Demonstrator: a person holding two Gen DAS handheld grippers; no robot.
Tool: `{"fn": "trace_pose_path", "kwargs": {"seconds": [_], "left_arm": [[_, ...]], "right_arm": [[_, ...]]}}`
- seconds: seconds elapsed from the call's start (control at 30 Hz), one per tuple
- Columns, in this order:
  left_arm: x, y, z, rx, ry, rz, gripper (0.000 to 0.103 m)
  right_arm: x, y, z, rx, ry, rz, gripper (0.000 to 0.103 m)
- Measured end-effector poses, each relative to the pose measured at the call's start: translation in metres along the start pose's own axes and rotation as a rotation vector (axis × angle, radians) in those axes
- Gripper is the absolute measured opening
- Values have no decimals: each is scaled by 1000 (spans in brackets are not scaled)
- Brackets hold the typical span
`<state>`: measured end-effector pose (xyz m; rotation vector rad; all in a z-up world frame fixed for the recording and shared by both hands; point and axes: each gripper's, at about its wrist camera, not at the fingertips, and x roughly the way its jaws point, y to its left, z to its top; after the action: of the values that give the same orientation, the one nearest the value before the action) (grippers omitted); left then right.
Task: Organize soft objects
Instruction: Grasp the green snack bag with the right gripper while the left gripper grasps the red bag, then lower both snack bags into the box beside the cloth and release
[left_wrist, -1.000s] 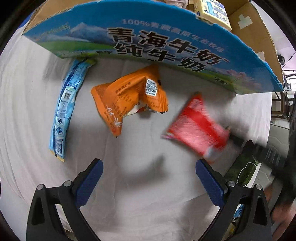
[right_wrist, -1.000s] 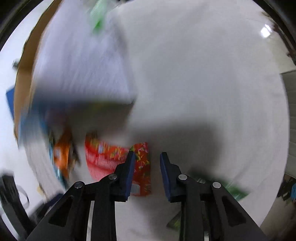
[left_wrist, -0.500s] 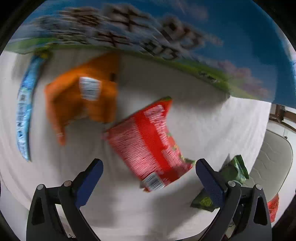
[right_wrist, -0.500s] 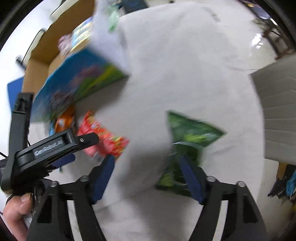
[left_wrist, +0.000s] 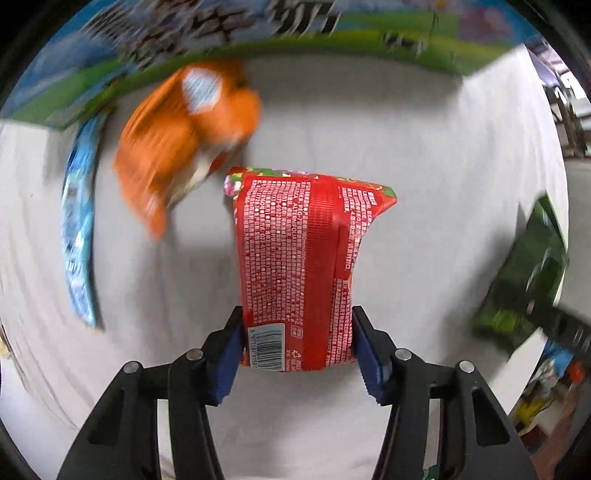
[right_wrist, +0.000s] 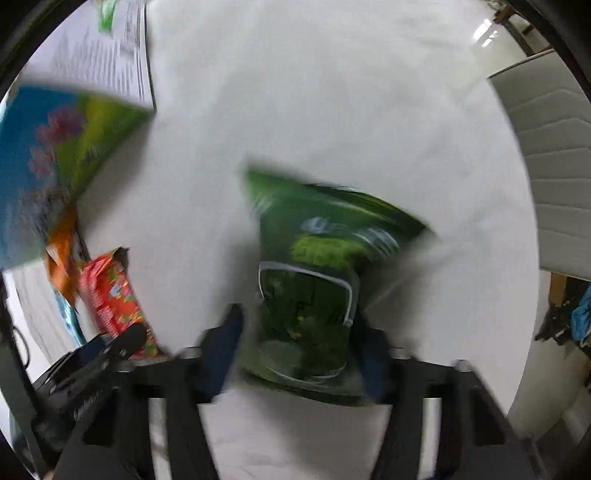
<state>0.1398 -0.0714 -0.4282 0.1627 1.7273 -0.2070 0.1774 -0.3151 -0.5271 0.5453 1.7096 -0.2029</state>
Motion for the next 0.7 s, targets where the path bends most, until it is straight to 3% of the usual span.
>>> {"fn": "trace_pose_path", "kwargs": {"seconds": [0.17,0.43,0.57,0.63,0.7], "left_arm": [[11,32,-11,-53,10,-44,57],[11,38,-4,-40,-40,21,58],[6,38,0,-41,-83,16,45],[-7,37,5,-28,-96,16,45],[-20,37,0,-27,-125,13,44]], "right_arm": [[12,27,-18,-117,59,5,49],[24,49,-24,-146,30,-87,52],[26,59,-34,-162,11,-128,45],[36,80,-40,-166,-2,-129,42],[20,72,-37,-179,-2,-114,40]]}}
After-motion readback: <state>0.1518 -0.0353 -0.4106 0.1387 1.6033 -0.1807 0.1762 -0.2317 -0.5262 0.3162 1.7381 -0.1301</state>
